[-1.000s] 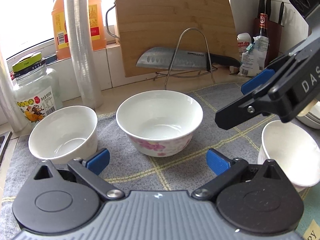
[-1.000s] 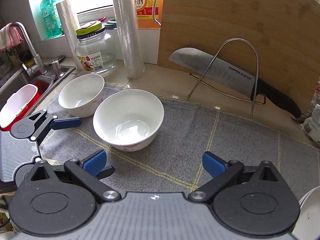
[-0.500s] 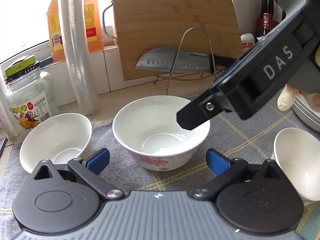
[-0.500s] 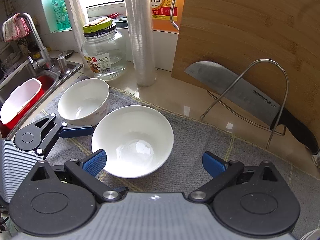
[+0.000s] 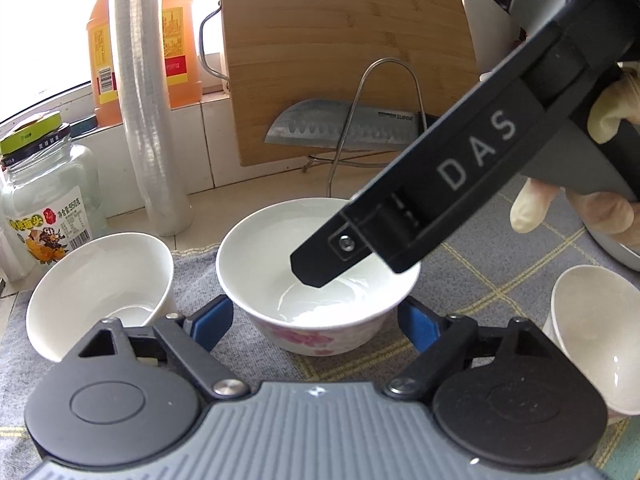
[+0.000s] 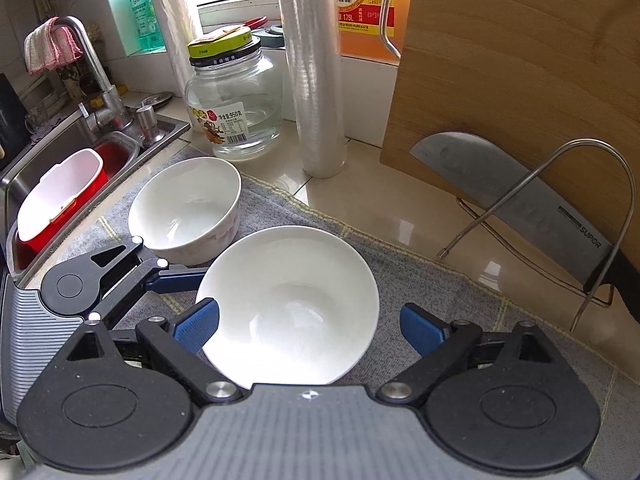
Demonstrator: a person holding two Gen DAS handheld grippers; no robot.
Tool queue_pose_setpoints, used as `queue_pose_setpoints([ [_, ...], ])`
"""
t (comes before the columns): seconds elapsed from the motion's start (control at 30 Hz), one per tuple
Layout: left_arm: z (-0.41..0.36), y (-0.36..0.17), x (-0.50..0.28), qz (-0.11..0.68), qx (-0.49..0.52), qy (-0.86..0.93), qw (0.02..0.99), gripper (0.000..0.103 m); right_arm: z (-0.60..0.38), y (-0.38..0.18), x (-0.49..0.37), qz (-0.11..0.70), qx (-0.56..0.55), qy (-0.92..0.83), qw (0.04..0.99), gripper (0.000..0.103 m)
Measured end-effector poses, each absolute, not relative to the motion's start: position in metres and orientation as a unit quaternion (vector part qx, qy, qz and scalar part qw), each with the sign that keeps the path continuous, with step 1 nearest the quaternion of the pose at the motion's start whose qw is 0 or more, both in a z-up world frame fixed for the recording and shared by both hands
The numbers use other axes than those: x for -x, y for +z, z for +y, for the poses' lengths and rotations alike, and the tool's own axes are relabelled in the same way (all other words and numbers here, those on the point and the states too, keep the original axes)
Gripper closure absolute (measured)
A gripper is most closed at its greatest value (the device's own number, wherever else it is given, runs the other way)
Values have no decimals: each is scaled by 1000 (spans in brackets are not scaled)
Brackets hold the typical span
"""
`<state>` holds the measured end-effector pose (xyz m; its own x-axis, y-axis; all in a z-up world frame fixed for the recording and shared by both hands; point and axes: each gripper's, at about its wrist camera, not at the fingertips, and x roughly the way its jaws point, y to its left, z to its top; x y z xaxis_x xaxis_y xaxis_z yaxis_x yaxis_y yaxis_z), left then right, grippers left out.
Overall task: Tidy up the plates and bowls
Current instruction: 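Lift and carry the pink-floral bowl with the right gripper toward the white bowl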
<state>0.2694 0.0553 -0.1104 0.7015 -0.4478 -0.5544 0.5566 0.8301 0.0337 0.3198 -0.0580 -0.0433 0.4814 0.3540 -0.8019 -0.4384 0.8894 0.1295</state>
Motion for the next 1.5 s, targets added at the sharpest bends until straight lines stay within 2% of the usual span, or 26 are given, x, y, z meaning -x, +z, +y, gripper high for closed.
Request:
queue_pose_setpoints([
  [0.17,56,-110,-270,272,-98,-277,916,16,-54,-47,-328,457,47,235,857,17],
  [0.53,56,-110,-270,271,-99,-279,916,17,-57,-53,-341,466,31,240,851,22],
  [0.7,55,-110,-270,271,-99,-280,916,17,-58,-54,-344,469,31,237,850,28],
  [1.5,59,-96,-257,275,-120,-296,907,17,-64,-36,-329,472,11,253,845,31],
])
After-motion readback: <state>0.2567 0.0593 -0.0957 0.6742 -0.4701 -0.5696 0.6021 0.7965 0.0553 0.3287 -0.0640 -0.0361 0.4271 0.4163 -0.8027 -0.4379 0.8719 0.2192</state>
